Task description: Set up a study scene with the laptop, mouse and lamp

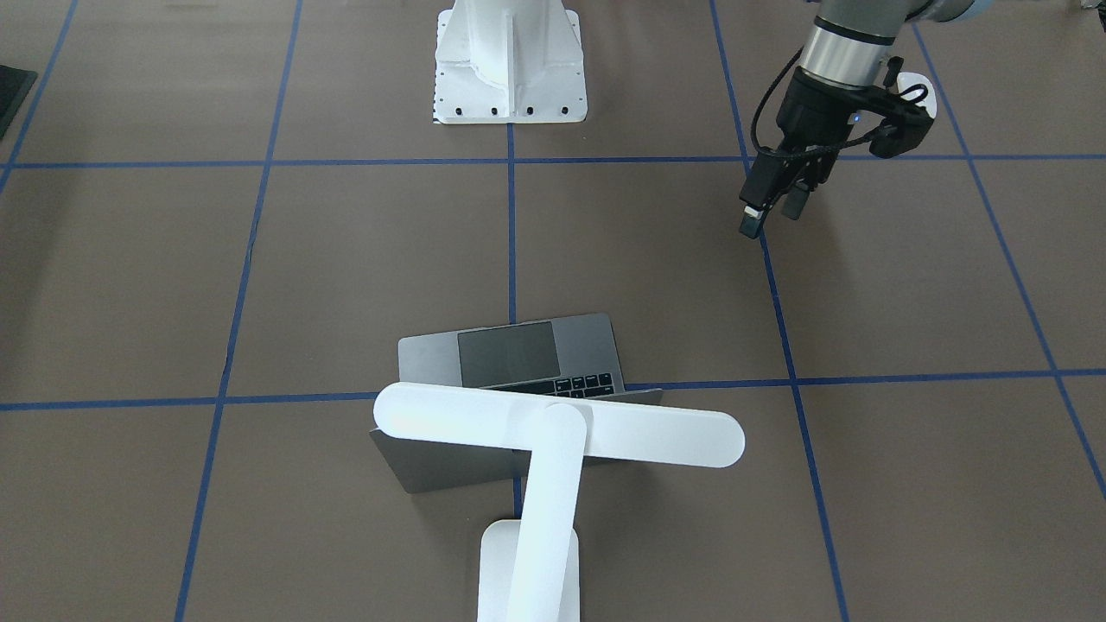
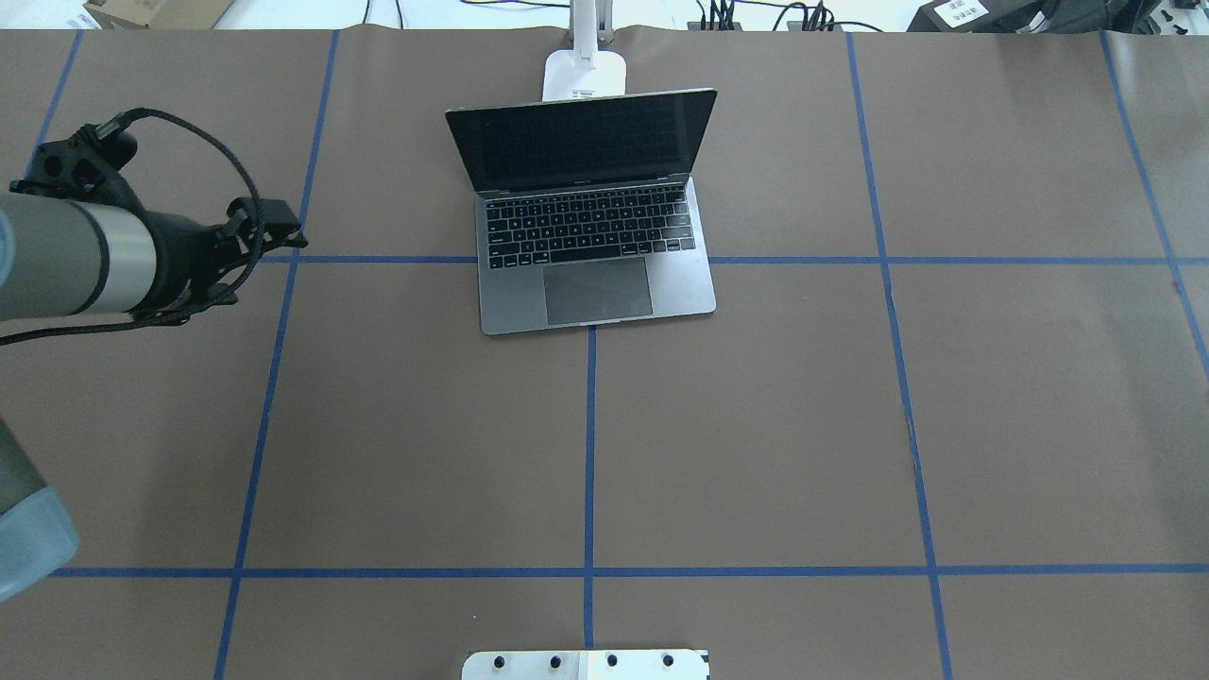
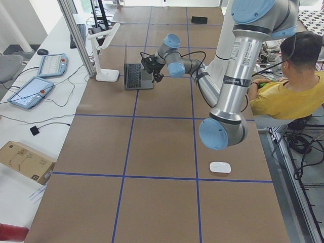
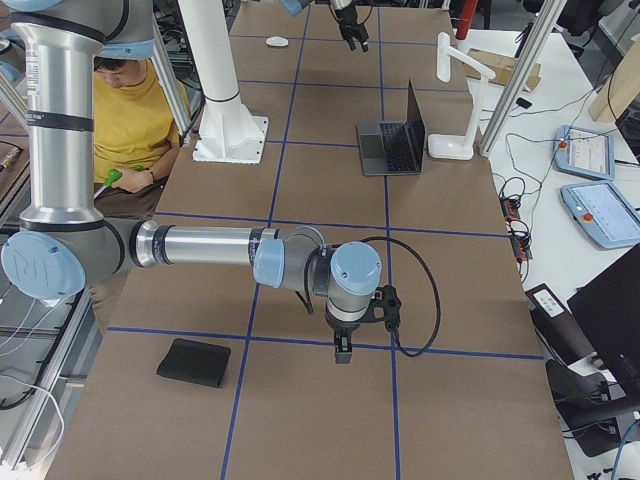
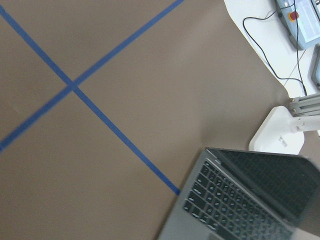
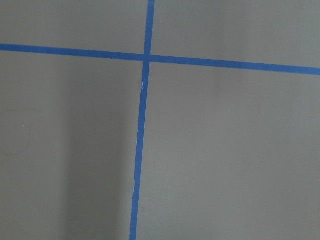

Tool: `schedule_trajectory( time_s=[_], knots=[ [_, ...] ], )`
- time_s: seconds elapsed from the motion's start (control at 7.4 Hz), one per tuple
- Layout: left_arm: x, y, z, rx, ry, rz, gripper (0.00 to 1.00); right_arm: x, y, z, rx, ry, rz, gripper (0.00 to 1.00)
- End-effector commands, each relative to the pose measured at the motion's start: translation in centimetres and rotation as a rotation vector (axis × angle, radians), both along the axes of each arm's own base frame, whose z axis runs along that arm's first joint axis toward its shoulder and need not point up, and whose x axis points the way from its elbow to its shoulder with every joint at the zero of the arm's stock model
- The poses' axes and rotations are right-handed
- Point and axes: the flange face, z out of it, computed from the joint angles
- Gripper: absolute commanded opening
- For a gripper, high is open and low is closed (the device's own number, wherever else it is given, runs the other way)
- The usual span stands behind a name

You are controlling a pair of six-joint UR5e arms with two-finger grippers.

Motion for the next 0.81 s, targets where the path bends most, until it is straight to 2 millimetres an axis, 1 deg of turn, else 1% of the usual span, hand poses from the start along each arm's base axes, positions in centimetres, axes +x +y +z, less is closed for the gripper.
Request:
schedule_trajectory(
  time_s=[0.0, 0.14, 0.27, 0.41, 0.54, 0.68],
  knots=[
    [-4.6, 3.7, 6.8, 0.164, -0.261, 0.234, 1.0, 0.0, -0.5, -0.6, 0.015, 0.001, -0.001, 1.0],
    [-6.5, 5.5, 8.9, 0.195, -0.332, 0.325, 1.0, 0.0, -1.1, -1.2, 0.035, 0.002, 0.0, 1.0],
    [-7.9, 7.0, 9.9, 0.223, -0.338, 0.428, 1.0, 0.0, -1.5, -1.4, 0.079, 0.007, 0.001, 1.0],
    [-10.7, 7.5, 12.0, 0.268, -0.292, 0.507, 1.0, -0.4, -1.8, -1.9, 0.107, -0.001, -0.006, 1.0],
    [-14.7, 7.5, 16.2, 0.327, -0.23, 0.549, 1.0, -0.6, -1.7, -2.4, 0.118, -0.025, -0.004, 1.0],
    [-19.5, 6.8, 23.0, 0.374, -0.175, 0.578, 1.0, -0.7, -1.1, -3.3, 0.135, -0.027, -0.005, 1.0]
  ],
)
